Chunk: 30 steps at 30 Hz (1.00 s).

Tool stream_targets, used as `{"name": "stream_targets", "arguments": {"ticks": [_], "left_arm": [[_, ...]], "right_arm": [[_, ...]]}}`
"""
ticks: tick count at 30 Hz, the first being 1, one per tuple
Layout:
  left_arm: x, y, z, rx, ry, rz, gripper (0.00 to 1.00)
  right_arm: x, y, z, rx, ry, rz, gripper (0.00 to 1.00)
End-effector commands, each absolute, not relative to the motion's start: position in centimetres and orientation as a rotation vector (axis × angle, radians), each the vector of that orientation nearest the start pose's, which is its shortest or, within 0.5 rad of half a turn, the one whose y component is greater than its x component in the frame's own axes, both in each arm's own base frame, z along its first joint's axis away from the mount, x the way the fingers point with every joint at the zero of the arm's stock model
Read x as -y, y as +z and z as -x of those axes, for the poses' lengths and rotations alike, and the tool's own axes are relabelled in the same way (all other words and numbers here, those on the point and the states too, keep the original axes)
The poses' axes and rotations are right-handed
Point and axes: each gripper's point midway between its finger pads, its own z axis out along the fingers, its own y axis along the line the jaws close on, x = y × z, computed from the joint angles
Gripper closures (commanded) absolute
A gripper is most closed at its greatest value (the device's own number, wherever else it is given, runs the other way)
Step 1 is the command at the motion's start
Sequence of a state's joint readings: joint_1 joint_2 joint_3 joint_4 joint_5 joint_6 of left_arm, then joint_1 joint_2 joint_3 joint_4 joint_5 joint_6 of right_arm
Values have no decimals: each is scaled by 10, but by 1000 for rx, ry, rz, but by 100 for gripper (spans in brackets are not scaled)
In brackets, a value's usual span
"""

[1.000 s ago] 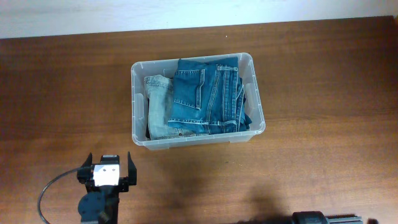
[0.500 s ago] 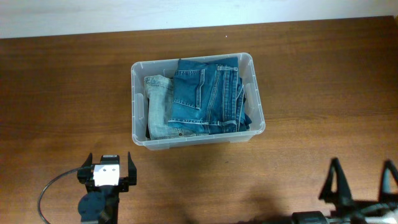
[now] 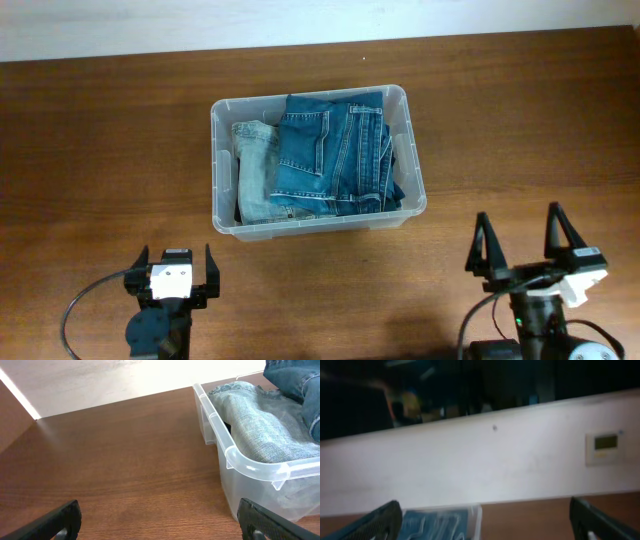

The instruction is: Pack container

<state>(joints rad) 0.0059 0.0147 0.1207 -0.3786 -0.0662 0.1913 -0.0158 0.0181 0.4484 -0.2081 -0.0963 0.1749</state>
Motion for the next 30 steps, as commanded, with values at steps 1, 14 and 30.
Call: {"name": "stream_targets", "arguments": {"ticks": [1, 14, 30], "left_arm": [[-10, 136, -230, -1839, 197, -151, 1], [-10, 136, -230, -1839, 197, -152, 1], [-10, 136, -230, -1839, 197, -151, 1]], "right_arm": [[-21, 325, -197, -1322, 229, -13, 1], [-19, 312, -212, -1151, 213, 6, 2], [-15, 261, -231, -1217, 201, -21, 2]]}}
